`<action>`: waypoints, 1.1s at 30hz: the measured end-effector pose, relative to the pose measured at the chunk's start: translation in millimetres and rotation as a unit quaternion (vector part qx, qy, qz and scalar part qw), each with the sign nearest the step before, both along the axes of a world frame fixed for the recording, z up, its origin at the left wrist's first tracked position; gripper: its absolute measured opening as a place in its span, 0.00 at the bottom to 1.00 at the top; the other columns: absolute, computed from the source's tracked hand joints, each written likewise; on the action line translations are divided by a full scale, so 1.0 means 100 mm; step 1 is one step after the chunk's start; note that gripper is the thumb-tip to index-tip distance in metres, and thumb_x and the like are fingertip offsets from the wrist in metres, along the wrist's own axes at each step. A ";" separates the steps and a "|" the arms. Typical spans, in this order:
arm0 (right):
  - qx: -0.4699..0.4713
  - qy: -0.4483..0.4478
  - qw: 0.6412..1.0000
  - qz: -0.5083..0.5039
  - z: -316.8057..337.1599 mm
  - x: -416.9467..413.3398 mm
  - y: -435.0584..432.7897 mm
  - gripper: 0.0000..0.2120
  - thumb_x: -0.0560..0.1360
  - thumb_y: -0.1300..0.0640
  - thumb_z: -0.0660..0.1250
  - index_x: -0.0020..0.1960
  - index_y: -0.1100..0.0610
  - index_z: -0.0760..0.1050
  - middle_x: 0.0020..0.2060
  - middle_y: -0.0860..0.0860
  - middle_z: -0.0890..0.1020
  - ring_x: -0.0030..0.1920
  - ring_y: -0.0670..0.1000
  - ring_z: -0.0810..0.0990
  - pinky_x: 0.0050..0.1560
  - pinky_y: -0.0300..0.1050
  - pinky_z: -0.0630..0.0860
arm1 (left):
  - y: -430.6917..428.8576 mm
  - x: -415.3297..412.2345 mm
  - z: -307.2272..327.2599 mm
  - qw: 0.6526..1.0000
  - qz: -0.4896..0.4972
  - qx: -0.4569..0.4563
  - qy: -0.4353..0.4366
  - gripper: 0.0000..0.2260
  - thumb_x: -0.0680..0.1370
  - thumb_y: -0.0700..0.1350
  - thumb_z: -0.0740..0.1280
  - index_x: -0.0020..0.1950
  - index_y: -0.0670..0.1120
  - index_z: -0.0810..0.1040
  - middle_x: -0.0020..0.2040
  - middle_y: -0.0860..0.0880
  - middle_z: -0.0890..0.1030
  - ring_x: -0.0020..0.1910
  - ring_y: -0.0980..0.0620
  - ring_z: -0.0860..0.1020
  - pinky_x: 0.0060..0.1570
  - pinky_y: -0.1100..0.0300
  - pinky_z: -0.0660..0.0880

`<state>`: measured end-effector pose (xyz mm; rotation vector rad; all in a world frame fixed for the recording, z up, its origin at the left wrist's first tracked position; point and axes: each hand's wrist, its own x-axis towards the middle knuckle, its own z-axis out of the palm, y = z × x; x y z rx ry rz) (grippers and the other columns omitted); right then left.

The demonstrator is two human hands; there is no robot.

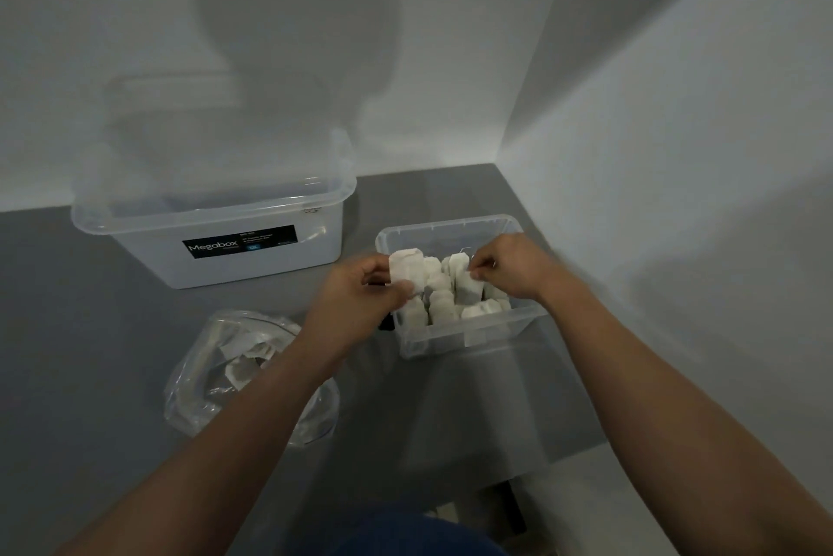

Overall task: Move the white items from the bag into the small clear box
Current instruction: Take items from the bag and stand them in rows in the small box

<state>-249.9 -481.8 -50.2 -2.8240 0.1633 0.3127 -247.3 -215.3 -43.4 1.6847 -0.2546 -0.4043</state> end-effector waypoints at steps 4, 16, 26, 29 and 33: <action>-0.031 0.011 0.999 -0.003 -0.19 0.13 0.01 0.07 0.78 0.58 0.71 0.53 0.53 0.86 0.53 0.49 0.87 0.52 0.51 0.84 0.55 0.44 0.79 | -0.04 -0.09 -0.09 0.998 -0.006 0.046 -0.036 0.04 0.76 0.43 0.76 0.49 0.51 0.86 0.45 0.55 0.87 0.45 0.57 0.85 0.50 0.55 0.83; 0.070 -0.139 0.987 -0.031 0.03 0.03 0.10 0.09 0.79 0.53 0.70 0.57 0.52 0.84 0.50 0.44 0.85 0.46 0.41 0.81 0.49 0.26 0.72 | -0.08 -0.05 -0.11 0.996 0.019 0.071 -0.046 0.10 0.71 0.44 0.80 0.51 0.46 0.86 0.44 0.51 0.87 0.44 0.54 0.86 0.48 0.58 0.83; 0.160 -0.172 0.970 0.057 0.48 -0.49 0.41 0.08 0.79 0.54 0.71 0.56 0.49 0.85 0.43 0.36 0.81 0.44 0.35 0.79 0.47 0.27 0.71 | -0.26 -0.03 -0.12 0.985 -0.029 0.121 -0.117 0.14 0.71 0.49 0.79 0.55 0.50 0.86 0.48 0.54 0.87 0.47 0.56 0.85 0.55 0.52 0.82; 0.130 -0.186 0.973 0.036 0.49 -0.47 0.30 0.06 0.79 0.55 0.71 0.53 0.50 0.86 0.44 0.40 0.84 0.44 0.39 0.80 0.46 0.28 0.70 | -0.25 -0.05 -0.06 0.962 -0.055 0.185 -0.192 0.15 0.73 0.52 0.77 0.58 0.51 0.84 0.51 0.55 0.85 0.49 0.59 0.83 0.55 0.60 0.80; 0.063 -0.214 0.975 -0.006 0.43 -0.36 0.09 0.07 0.80 0.57 0.69 0.53 0.55 0.86 0.49 0.47 0.87 0.49 0.47 0.83 0.51 0.33 0.72 | -0.14 -0.10 0.00 0.898 -0.151 0.289 -0.296 0.14 0.76 0.55 0.73 0.59 0.52 0.84 0.57 0.53 0.83 0.55 0.53 0.80 0.55 0.56 0.77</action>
